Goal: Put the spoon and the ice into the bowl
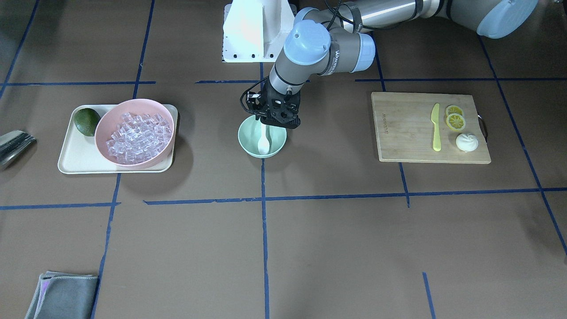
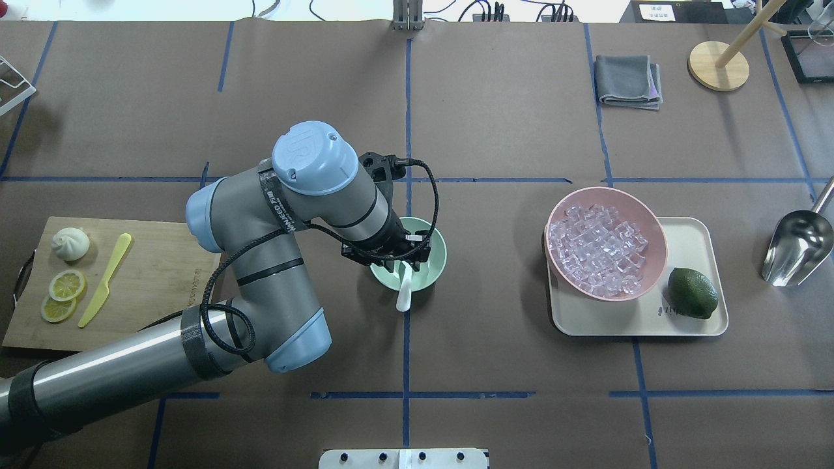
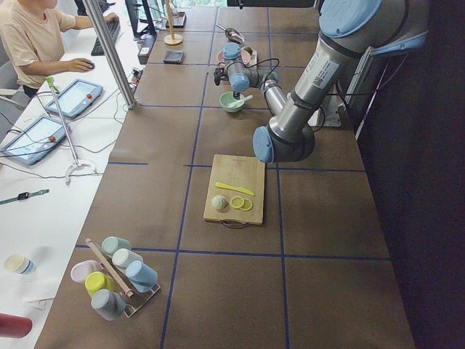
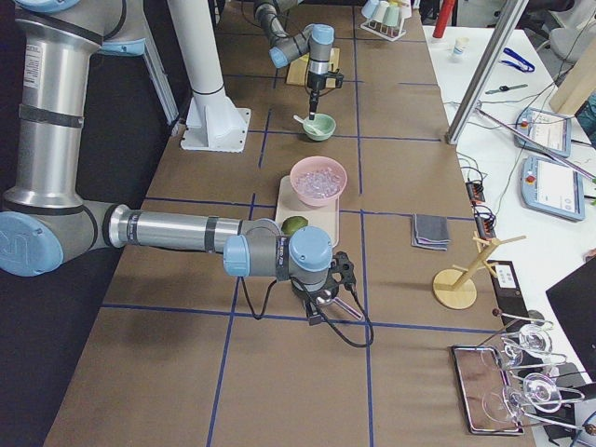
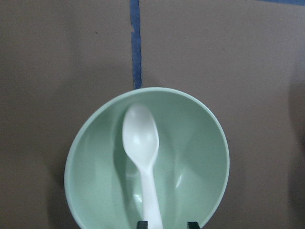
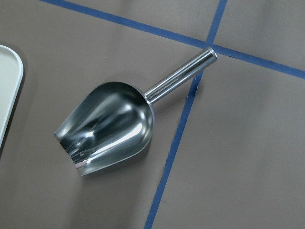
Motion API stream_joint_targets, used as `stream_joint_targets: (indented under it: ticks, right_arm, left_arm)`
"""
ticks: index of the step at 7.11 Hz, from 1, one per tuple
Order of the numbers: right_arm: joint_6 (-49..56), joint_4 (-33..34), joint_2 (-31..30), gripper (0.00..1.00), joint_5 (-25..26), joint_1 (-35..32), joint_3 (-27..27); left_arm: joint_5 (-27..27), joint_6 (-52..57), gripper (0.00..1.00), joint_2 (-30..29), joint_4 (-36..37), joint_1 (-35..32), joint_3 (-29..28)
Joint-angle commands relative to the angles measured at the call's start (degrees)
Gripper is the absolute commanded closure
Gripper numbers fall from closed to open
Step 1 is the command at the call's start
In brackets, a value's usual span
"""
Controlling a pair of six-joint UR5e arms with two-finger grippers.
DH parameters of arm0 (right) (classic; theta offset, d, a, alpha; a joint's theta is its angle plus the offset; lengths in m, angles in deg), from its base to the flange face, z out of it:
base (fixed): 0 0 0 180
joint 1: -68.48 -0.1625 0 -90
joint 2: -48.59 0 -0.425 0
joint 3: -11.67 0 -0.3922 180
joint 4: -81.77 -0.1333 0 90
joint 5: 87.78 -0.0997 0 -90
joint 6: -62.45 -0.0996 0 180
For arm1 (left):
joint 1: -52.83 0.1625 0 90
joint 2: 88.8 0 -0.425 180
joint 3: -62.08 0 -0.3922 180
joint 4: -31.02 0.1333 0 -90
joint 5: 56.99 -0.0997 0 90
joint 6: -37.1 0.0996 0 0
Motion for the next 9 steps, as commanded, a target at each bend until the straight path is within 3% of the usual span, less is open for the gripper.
stream_joint_targets:
  ticks: [1, 2, 4, 5, 6, 7, 8, 9]
  right_arm:
    - [-4.48, -0.35, 0.17, 0.01, -3.46, 1.07, 1.29]
    - [-15.66, -4.18, 0.18, 0.01, -4.01, 4.04, 4.78]
    - [-47.33, -24.84, 1.83, 0.00, -2.01, 15.35, 6.05]
    - [-64.21, -30.96, 4.19, 0.00, 4.53, 22.20, 7.88]
    - [-73.52, -30.50, 5.78, 0.00, 11.91, 30.53, 11.90]
    - [-83.01, -24.32, 11.02, 0.01, 17.90, 36.10, 13.07]
    - [-88.76, -13.47, 17.16, 0.01, 19.44, 37.37, 13.52]
    - [-90.03, -6.66, 18.70, 0.01, 19.89, 38.08, 14.56]
  left_arm:
    - [-0.93, -0.31, 0.24, 1.02, 0.18, -0.48, 3.15]
    - [-0.85, -0.23, 0.24, 5.56, -0.07, -0.57, 7.96]
    - [-0.85, -0.05, 0.24, 11.04, -0.34, -1.10, 13.27]
    - [-0.94, -0.14, 0.24, 11.05, -0.34, -1.10, 13.28]
    - [-0.94, -0.14, 0.24, 11.31, -0.34, -1.10, 13.28]
    - [-1.11, -0.05, 0.24, 11.49, -0.34, -1.01, 13.11]
    - [-2.85, -0.05, 0.23, 11.58, -0.60, -0.84, 13.02]
    - [-3.22, -0.05, 0.22, 11.49, -0.60, -0.75, 13.02]
